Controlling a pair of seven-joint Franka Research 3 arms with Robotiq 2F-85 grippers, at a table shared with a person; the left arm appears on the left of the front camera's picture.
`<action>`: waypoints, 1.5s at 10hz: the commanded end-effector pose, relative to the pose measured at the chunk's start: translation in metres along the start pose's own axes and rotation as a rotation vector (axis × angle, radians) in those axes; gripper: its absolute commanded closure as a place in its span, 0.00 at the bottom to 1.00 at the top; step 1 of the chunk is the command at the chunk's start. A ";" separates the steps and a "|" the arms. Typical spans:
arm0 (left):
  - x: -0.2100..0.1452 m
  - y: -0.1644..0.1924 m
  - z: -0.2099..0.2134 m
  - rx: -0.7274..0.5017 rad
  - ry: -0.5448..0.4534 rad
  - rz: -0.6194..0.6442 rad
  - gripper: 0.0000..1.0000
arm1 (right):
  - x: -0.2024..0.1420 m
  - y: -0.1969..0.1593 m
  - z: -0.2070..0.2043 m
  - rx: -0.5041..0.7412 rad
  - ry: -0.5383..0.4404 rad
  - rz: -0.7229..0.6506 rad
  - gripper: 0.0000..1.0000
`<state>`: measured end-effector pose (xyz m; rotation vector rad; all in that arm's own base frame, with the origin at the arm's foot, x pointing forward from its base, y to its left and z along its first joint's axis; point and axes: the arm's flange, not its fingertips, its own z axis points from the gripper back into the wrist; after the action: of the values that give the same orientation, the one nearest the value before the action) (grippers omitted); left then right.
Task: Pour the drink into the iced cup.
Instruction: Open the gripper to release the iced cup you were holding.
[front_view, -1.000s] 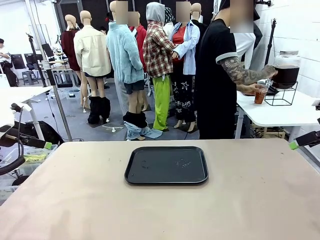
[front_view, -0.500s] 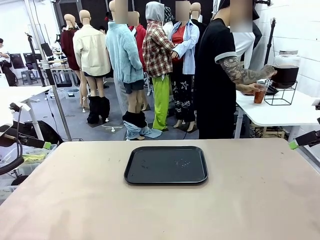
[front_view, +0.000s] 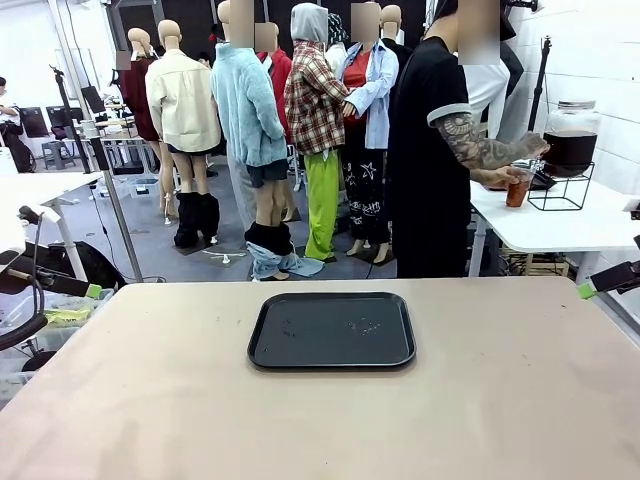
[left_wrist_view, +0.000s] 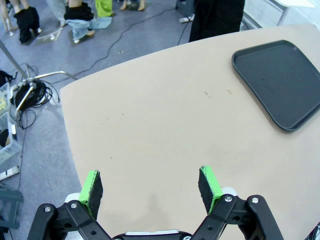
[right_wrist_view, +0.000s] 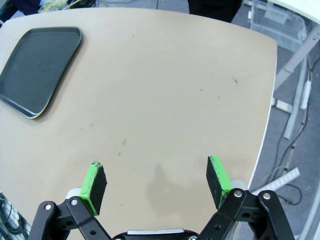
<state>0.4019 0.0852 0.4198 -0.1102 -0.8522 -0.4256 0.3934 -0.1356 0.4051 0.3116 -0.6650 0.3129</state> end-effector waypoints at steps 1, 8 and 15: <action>-0.002 0.000 -0.001 0.013 -0.010 0.002 0.00 | 0.000 -0.002 0.000 0.000 0.005 0.021 0.00; -0.002 0.000 -0.001 0.013 -0.010 0.002 0.00 | 0.000 -0.002 0.000 0.000 0.005 0.021 0.00; -0.002 0.000 -0.001 0.013 -0.010 0.002 0.00 | 0.000 -0.002 0.000 0.000 0.005 0.021 0.00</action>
<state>0.4019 0.0852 0.4198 -0.1102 -0.8522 -0.4256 0.3934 -0.1356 0.4051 0.3116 -0.6651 0.3130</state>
